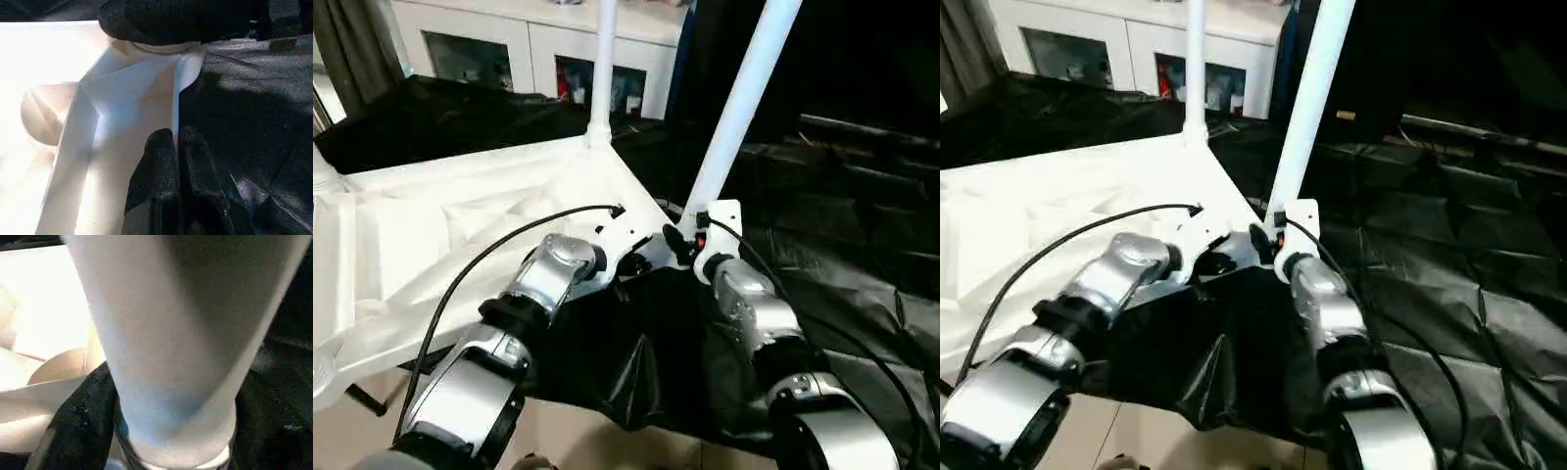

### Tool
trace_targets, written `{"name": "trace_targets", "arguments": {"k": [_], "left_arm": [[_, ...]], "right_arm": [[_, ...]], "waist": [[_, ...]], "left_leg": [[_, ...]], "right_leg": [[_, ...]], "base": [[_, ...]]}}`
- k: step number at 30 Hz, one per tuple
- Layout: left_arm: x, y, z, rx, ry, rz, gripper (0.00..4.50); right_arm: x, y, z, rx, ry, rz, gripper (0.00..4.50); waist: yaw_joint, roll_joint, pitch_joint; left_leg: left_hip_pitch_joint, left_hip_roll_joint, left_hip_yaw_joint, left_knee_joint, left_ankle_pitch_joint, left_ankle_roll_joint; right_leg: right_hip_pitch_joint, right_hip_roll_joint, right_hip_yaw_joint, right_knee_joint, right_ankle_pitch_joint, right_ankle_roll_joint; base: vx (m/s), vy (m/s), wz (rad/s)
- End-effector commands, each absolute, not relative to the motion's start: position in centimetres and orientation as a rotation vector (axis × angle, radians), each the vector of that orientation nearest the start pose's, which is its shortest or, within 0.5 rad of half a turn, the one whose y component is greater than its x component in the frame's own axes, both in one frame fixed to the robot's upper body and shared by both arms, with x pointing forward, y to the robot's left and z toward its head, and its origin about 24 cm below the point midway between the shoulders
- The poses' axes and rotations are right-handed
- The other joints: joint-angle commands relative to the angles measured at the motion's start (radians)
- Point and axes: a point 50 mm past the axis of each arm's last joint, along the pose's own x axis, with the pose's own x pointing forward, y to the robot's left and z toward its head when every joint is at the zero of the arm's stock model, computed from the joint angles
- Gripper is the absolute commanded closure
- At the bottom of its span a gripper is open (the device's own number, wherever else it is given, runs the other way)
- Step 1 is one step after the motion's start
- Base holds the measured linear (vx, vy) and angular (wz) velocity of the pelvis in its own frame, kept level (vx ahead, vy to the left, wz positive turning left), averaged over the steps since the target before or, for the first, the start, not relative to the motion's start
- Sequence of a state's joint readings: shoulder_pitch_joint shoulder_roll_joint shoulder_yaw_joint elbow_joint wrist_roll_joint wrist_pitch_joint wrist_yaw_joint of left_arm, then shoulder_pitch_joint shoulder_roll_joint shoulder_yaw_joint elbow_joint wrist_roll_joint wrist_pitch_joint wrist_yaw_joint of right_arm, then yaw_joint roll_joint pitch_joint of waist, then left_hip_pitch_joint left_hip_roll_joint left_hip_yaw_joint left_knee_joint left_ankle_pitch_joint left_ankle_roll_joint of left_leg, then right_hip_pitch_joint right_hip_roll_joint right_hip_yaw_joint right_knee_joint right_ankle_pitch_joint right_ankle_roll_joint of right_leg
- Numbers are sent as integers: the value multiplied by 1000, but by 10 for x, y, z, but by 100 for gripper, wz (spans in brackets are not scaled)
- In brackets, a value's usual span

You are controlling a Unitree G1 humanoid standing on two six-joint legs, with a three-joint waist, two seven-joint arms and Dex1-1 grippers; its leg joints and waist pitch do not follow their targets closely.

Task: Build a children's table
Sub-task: Rotate leg to tighten

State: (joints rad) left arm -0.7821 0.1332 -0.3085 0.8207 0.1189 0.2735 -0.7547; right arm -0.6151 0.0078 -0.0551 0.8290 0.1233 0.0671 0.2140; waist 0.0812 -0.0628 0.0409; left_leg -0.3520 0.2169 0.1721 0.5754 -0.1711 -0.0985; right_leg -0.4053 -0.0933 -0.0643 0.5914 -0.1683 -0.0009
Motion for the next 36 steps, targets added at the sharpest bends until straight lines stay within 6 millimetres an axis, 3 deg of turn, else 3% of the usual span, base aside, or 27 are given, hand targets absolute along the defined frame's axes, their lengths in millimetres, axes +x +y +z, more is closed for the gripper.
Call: {"name": "trace_targets", "arguments": {"k": [1, 3, 5, 9, 15, 17, 18, 21, 27, 34, 36], "left_arm": [[355, 68, 55, 406, 435, -943, 450], [354, 68, 55, 404, 435, -954, 450], [350, 71, 54, 414, 428, -1008, 450], [347, 79, 54, 429, 425, -1077, 450], [329, 93, 57, 425, 421, -1323, 450], [326, 95, 58, 425, 419, -1367, 450], [324, 97, 58, 429, 421, -1390, 450], [318, 105, 61, 447, 432, -1458, 450], [310, 120, 66, 449, 464, -1544, 450], [309, 122, 68, 448, 460, -1552, 450], [309, 121, 69, 445, 457, -1553, 450]], "right_arm": [[334, -75, 8, 166, 371, 453, 86], [335, -76, 10, 168, 359, 464, 72], [337, -85, 17, 162, 314, 522, 64], [333, -101, 26, 90, 265, 660, 64], [320, -135, 43, -44, 233, 928, 64], [318, -138, 47, -51, 232, 970, 64], [317, -140, 49, -56, 232, 998, 64], [311, -144, 54, -86, 250, 1099, 64], [295, -148, 54, -171, 337, 1286, 64], [295, -146, 53, -174, 353, 1292, 64], [295, -144, 54, -158, 351, 1291, 90]], "waist": [[-7, 7, -50], [-9, 4, -50], [-12, 6, -50], [-8, 3, -51], [1, 3, -56], [9, 5, -57], [9, 1, -59], [14, 7, -58], [16, 6, -56], [18, 5, -54], [18, 4, -56]], "left_leg": [[6, 1, -2, -78, -400, -8], [1, 1, -3, -80, -392, -4], [4, 2, -1, -78, -384, 2], [-1, 4, 1, -78, -352, 22], [-7, 9, 7, -74, -246, 41], [-2, 12, 9, -72, -221, 54], [-3, 13, 10, -71, -209, 57], [1, 17, 10, -72, -202, 58], [2, 17, 13, -73, -243, 36], [2, 16, 13, -73, -249, 23], [2, 16, 13, -72, -235, 23]], "right_leg": [[27, -39, 25, -93, -466, -92], [31, -40, 24, -92, -463, -94], [28, -41, 26, -92, -458, -104], [38, -41, 27, -90, -418, -116], [47, -41, 32, -69, -279, -171], [47, -40, 33, -63, -227, -191], [48, -39, 33, -59, -198, -203], [47, -38, 33, -51, -154, -226], [46, -40, 35, -53, -193, -214], [44, -42, 36, -58, -240, -196], [45, -41, 35, -55, -220, -196]], "base": [[0, 0, 0], [0, 0, 0], [0, 0, 0], [0, 0, 0], [0, 0, 0], [0, 0, 0], [0, 0, 0], [0, 0, 0], [0, 0, 0], [0, 0, 0], [0, 0, 0]]}}
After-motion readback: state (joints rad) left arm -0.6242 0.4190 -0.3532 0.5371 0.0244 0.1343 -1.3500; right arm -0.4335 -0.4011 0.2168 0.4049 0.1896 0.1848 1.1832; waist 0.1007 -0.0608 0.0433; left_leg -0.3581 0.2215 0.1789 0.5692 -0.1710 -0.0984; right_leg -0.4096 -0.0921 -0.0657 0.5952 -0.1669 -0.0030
